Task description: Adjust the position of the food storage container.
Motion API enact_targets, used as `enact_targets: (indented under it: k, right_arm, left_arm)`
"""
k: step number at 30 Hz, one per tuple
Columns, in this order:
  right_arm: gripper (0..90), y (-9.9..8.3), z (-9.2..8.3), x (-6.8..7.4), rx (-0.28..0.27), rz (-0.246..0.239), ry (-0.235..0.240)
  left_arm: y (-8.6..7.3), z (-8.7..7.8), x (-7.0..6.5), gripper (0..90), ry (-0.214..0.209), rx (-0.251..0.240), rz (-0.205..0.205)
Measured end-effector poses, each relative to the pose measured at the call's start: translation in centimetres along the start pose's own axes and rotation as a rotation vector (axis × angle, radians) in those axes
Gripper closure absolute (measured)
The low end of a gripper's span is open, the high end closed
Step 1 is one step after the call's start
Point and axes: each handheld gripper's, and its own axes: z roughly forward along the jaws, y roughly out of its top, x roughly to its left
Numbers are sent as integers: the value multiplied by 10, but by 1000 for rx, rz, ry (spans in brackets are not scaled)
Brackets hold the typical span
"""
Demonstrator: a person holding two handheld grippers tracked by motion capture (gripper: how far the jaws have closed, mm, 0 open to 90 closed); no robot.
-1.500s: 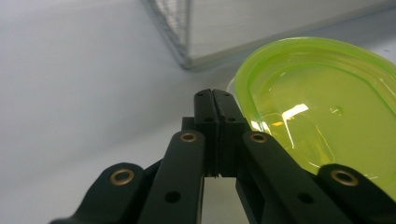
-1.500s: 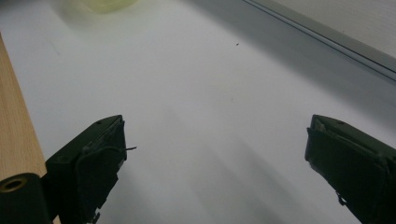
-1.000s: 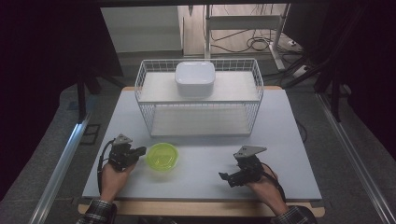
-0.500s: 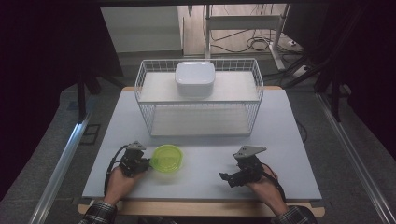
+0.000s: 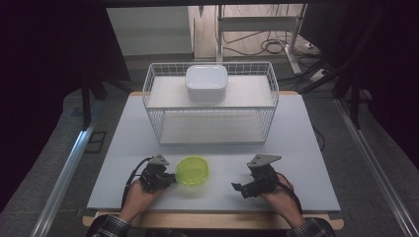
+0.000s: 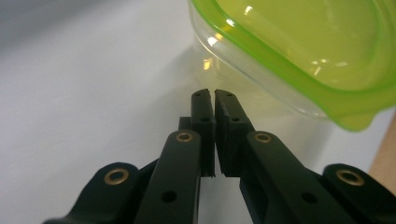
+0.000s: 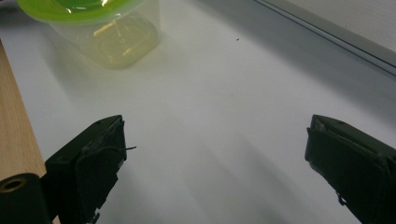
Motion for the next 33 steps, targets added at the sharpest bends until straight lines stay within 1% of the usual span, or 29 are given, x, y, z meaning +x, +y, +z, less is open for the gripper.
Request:
enact_targets:
  k: [1, 3, 7, 11, 17, 21, 23, 24, 26, 27, 30, 33]
  right_arm:
    - [56, 0, 0, 0, 1, 2, 0]
    - [56, 0, 0, 0, 2, 3, 1]
    - [56, 0, 0, 0, 4, 3, -1]
    - [57, 0, 1, 0, 3, 16, 4]
    - [57, -1, 2, 0, 5, 18, 5]
    - [57, -1, 1, -1, 4, 23, 7]
    - [57, -1, 1, -1, 4, 28, 8]
    - [57, -1, 1, -1, 2, 29, 9]
    - [57, 0, 1, -1, 0, 33, 11]
    - [57, 0, 0, -1, -1, 34, 11]
    - [57, 0, 0, -1, -7, 40, 15]
    - [57, 0, -1, -2, -16, 47, 20]
  left_arm:
    - [1, 2, -3, 868, -4, -1, 0]
    - [3, 6, -9, 863, -12, 5, 15]
    - [6, 12, -18, 857, -18, 4, 39]
    - [10, 16, -24, 857, -23, 0, 54]
    - [16, 24, -31, 857, -9, -11, 69]
    - [16, 23, -32, 831, -9, -14, 71]
    - [16, 20, -32, 789, 0, -22, 77]
    - [15, 19, -32, 744, 10, -32, 73]
    - [14, 16, -32, 669, 28, -40, 79]
    - [14, 14, -32, 614, 37, -47, 80]
    - [12, 9, -33, 476, 70, -57, 95]
    - [10, 4, -34, 381, 91, -79, 105]
